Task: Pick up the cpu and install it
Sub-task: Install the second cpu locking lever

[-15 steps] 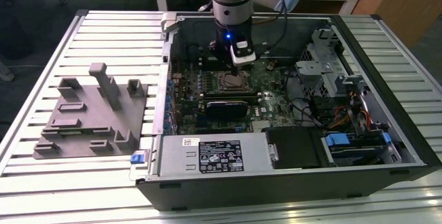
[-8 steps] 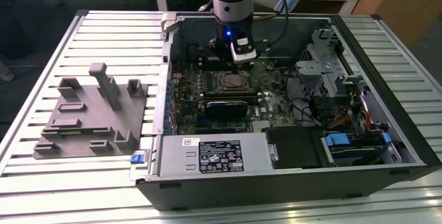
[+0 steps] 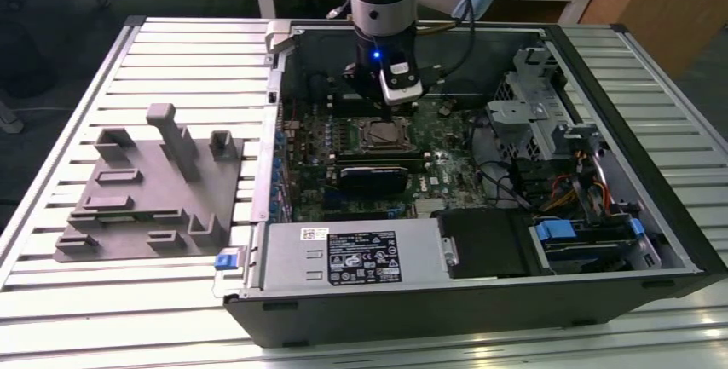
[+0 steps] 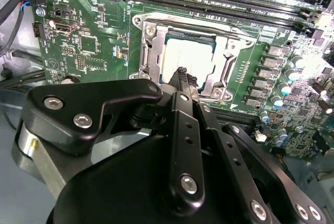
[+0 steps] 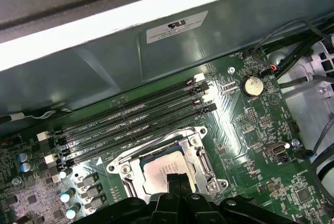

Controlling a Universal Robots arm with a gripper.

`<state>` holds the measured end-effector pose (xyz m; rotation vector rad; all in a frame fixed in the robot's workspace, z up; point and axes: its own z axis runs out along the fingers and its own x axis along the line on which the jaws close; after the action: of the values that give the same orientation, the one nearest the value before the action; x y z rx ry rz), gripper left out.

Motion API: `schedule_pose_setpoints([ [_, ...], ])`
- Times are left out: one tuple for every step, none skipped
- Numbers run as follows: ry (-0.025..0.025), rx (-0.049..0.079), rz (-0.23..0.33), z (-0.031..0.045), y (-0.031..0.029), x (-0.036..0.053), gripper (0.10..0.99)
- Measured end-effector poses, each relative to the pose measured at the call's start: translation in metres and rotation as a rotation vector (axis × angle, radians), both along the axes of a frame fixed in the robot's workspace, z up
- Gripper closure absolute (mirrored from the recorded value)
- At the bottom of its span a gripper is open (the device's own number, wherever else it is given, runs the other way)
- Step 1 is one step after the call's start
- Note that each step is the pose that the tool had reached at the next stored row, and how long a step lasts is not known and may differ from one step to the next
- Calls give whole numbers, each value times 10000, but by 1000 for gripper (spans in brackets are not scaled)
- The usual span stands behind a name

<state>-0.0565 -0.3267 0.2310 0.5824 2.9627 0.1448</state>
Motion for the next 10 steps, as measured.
schedule_pose_setpoints([
  [0, 0, 0, 0, 0, 0, 980],
  [0, 0, 0, 0, 0, 0, 980],
  [0, 1, 0, 0, 0, 0, 980],
  [1, -3, 0, 0, 0, 0, 980],
  [2, -10, 1, 3, -1, 0, 980],
  [1, -12, 1, 30, 0, 0, 980],
  [0, -11, 1, 49, 0, 0, 980],
  [1, -12, 0, 69, 0, 0, 980],
  [0, -12, 0, 82, 0, 0, 980],
  [0, -14, 0, 88, 0, 0, 980],
])
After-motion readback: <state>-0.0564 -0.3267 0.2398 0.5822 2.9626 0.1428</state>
